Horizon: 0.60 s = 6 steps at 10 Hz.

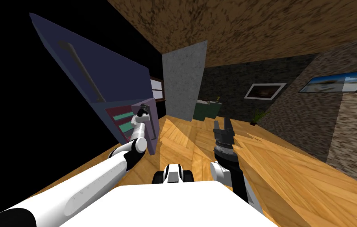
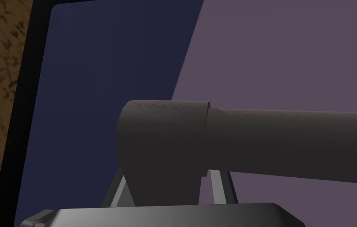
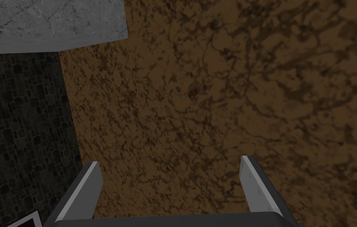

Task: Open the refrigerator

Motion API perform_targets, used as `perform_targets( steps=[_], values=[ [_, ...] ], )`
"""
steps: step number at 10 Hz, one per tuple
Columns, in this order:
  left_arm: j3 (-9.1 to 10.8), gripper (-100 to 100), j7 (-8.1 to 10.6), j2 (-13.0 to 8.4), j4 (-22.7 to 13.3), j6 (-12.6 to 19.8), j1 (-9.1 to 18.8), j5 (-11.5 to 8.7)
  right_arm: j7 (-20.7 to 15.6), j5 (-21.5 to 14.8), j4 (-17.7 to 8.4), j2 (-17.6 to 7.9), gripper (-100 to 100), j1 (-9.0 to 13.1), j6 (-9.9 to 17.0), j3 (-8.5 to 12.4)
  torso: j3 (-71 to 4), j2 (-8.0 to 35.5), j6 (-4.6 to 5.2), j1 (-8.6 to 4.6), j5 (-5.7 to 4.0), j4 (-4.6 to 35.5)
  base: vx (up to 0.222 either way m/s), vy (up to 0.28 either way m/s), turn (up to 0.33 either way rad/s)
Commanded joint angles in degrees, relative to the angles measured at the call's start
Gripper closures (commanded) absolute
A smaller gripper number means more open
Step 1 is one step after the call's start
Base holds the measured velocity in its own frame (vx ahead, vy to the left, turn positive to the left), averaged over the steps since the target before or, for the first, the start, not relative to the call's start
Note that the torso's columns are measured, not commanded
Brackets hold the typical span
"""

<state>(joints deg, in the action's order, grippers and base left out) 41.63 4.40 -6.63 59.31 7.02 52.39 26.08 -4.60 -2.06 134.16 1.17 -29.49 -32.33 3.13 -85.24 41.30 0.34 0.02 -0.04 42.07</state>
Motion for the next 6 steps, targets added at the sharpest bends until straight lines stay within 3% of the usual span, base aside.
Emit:
perform_targets(
  steps=[1,2,3,4,5,6],
  values=[
    [1.69,100,-0.22,-0.58,1.3,0.29,-0.21,0.87,0.0,0.0,0.0,0.0,0,0.0,0.0,0.0,0.12,0.18,-0.06,-0.17,-0.03,0.02,0.128,-0.325,0.056],
    [2.91,100,-0.34,-1.02,1.82,0.45,-0.57,1.43,0.0,0.0,0.01,-0.01,0,0.0,0.0,0.0,0.28,0.39,-0.03,0.19,0.04,0.03,0.143,-0.314,0.049],
    [2.8,100,-0.21,-0.98,0.9,-0.08,-0.19,1.33,0.0,0.0,0.0,-0.01,0,0.0,0.0,0.01,0.3,0.4,-0.1,0.29,0.16,-0.05,0.059,-0.163,0.054],
    [4.67,100,-0.34,-1.19,1.85,-0.08,-0.39,2.29,0.0,0.0,0.0,-0.03,0,0.01,0.0,0.02,0.43,0.65,-0.09,0.73,0.24,0.0,0.112,-0.202,0.032],
    [4.67,100,-0.34,-1.19,1.85,-0.08,-0.39,2.29,0.0,0.0,-0.01,-0.02,0,0.0,0.0,0.02,0.34,0.46,-0.25,0.44,0.21,0.03,0.127,-0.215,0.058],
    [6.27,100,-0.54,-1.33,2.78,0.06,-0.58,3.21,0.0,0.0,0.0,-0.02,0,0.0,0.0,0.02,0.22,0.31,-0.19,0.32,0.15,0.01,0.14,-0.25,0.034]
  ],
)
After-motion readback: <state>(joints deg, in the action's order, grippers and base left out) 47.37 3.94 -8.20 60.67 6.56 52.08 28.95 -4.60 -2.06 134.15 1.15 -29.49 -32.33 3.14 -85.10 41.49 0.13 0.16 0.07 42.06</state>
